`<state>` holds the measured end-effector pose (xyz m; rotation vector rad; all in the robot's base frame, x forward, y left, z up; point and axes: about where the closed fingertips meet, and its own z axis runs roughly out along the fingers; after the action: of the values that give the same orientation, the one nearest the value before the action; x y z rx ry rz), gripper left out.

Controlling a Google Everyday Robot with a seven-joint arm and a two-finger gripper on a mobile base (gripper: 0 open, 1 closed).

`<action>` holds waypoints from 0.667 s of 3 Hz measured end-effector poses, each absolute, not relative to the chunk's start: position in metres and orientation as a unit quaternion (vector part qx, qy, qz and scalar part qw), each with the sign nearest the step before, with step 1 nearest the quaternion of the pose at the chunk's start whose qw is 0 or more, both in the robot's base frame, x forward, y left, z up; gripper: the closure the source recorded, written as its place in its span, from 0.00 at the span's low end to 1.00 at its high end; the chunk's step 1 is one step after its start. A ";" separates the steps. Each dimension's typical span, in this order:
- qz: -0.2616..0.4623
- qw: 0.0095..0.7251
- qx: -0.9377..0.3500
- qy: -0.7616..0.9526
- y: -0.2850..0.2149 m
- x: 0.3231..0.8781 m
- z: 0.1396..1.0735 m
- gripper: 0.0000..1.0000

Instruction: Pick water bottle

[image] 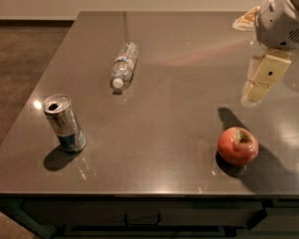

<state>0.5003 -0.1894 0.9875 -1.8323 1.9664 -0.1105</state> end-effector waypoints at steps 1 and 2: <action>-0.033 0.248 -0.703 0.666 -0.173 0.536 0.988 0.00; -0.029 0.256 -0.744 0.616 -0.155 0.564 0.985 0.00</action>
Offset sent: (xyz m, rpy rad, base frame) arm 0.1013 0.0570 -0.0081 -0.0065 -0.0985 0.4419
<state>0.5636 -0.1552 0.9853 -2.0212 1.6725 -0.0799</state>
